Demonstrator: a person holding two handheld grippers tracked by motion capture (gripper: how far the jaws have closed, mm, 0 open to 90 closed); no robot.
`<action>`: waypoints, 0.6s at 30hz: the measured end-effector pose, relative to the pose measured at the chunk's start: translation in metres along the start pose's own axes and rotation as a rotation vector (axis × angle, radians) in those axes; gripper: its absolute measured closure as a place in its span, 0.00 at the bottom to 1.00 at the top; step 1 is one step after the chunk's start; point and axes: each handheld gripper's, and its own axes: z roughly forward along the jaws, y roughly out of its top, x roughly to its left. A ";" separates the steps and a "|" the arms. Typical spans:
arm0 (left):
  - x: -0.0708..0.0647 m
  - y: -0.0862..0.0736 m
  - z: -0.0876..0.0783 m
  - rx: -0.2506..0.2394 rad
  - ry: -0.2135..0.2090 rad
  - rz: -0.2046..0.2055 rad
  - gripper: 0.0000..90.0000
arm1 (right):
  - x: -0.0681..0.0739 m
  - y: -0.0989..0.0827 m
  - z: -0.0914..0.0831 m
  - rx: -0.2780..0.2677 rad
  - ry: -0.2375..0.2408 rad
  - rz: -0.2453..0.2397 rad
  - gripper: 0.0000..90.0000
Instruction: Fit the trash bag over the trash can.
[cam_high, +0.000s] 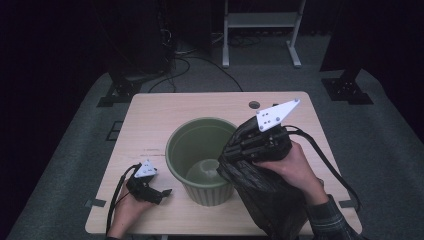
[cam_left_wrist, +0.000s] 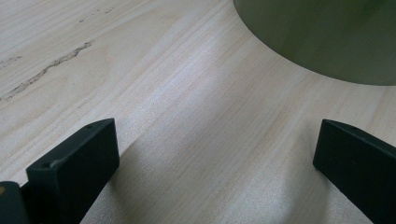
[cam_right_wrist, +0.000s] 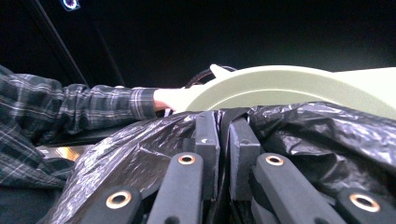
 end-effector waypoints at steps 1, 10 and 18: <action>0.000 0.000 0.000 0.000 0.000 0.000 0.00 | -0.001 0.002 0.002 0.003 0.002 -0.004 0.93; 0.000 0.000 0.000 0.000 0.000 0.000 0.00 | -0.006 0.023 0.024 0.018 0.021 -0.026 0.93; 0.000 0.000 0.000 0.000 0.000 0.000 0.00 | -0.009 0.042 0.057 0.033 0.062 -0.040 0.93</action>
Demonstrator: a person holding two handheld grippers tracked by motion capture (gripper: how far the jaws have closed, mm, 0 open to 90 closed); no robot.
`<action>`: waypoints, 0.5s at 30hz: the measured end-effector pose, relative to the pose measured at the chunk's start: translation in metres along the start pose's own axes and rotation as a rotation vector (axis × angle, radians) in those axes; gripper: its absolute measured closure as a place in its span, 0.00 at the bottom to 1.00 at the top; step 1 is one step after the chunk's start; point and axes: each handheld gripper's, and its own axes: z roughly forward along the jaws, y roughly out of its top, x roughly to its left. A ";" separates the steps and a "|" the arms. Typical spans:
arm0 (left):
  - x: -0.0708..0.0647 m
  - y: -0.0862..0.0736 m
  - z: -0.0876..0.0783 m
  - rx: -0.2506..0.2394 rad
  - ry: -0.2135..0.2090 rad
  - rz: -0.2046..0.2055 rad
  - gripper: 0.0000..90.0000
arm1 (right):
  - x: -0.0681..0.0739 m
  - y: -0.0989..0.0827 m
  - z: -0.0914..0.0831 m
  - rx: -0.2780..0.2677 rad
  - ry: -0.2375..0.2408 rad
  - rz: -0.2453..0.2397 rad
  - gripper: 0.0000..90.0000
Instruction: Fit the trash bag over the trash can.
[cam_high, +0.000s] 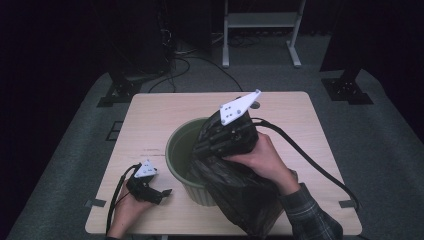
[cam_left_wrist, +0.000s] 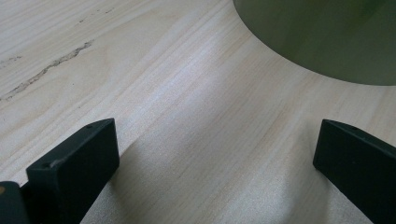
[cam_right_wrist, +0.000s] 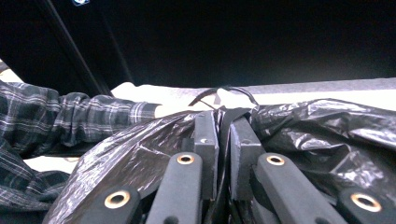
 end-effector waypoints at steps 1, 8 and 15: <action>0.000 0.000 0.000 0.000 0.000 -0.001 0.00 | 0.000 0.002 0.003 0.001 0.004 -0.002 0.93; 0.000 0.000 0.000 0.000 -0.002 -0.001 0.00 | -0.009 0.016 0.031 0.004 0.040 -0.004 0.92; 0.000 0.000 0.000 0.001 -0.002 -0.001 0.00 | -0.017 0.029 0.054 -0.012 0.064 0.004 0.92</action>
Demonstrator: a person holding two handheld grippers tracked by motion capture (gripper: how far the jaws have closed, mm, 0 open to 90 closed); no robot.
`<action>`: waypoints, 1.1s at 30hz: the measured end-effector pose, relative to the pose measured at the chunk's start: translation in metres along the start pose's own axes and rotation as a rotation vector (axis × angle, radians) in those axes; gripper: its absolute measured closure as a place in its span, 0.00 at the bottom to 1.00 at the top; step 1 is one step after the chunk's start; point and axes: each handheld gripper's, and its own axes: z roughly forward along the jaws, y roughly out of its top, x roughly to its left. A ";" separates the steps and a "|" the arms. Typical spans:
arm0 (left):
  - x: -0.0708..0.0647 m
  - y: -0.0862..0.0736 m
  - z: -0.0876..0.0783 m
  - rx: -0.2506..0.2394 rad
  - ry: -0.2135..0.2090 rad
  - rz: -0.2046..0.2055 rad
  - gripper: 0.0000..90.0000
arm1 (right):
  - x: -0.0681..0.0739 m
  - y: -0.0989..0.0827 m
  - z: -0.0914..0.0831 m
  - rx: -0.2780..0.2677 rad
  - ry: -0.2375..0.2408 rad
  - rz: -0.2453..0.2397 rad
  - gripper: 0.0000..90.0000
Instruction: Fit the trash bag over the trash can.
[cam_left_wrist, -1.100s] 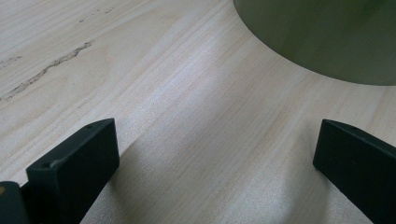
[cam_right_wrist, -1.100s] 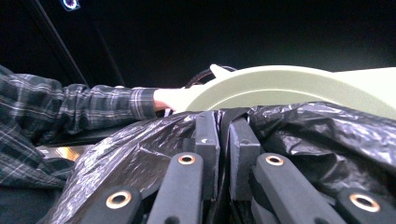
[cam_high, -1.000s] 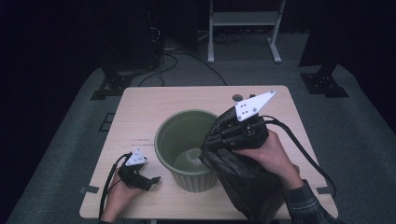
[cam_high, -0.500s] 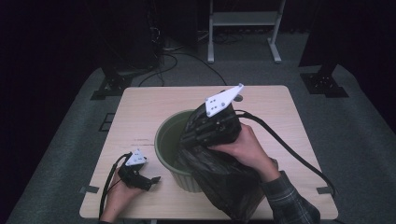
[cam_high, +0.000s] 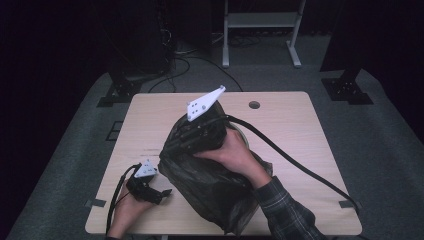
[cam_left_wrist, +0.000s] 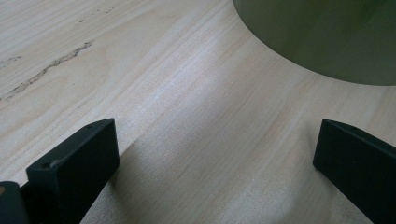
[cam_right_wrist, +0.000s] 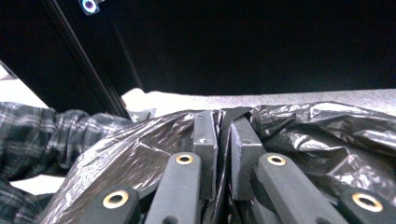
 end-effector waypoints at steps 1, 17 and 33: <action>0.000 0.000 0.000 0.000 0.000 0.000 0.00 | -0.003 0.000 0.002 0.007 -0.003 0.006 0.91; 0.000 0.000 0.000 0.000 -0.001 -0.001 0.00 | -0.001 -0.006 -0.023 0.079 -0.144 0.009 0.60; 0.000 0.000 0.000 0.000 0.000 0.000 0.00 | -0.028 -0.014 -0.083 0.033 -0.343 0.056 0.58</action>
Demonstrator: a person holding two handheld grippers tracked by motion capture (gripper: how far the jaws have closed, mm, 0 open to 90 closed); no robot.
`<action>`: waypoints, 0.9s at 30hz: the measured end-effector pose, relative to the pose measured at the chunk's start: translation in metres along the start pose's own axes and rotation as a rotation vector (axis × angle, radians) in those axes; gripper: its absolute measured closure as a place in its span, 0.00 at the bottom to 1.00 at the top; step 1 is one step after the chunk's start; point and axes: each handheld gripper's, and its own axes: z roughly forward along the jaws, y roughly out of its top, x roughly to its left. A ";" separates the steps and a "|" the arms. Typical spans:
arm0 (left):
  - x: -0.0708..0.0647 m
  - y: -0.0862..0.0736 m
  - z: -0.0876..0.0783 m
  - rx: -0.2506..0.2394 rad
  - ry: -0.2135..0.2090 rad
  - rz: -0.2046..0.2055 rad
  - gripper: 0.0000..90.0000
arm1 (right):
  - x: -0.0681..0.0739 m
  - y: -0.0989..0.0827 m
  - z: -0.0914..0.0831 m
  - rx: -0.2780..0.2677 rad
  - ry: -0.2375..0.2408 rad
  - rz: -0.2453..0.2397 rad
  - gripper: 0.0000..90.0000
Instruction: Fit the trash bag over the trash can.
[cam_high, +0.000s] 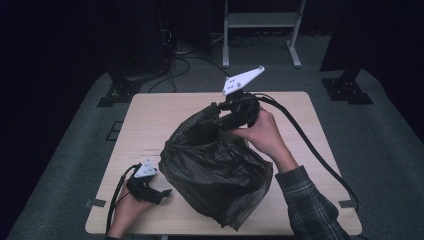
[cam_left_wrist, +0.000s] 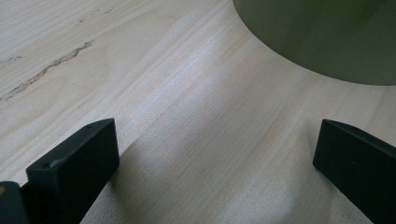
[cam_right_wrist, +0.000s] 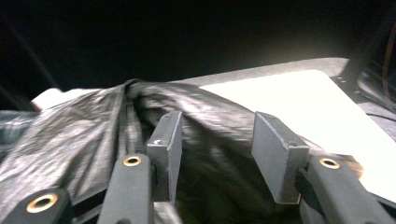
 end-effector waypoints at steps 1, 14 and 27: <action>0.000 0.000 0.000 0.000 0.000 -0.001 0.00 | -0.004 0.000 -0.002 -0.003 -0.009 0.010 0.57; 0.000 0.000 0.000 0.000 0.000 -0.001 0.00 | -0.061 -0.028 0.004 -0.023 -0.069 0.150 0.65; 0.000 0.000 0.000 0.000 -0.001 0.003 0.00 | -0.053 -0.053 0.005 0.007 0.005 0.139 0.96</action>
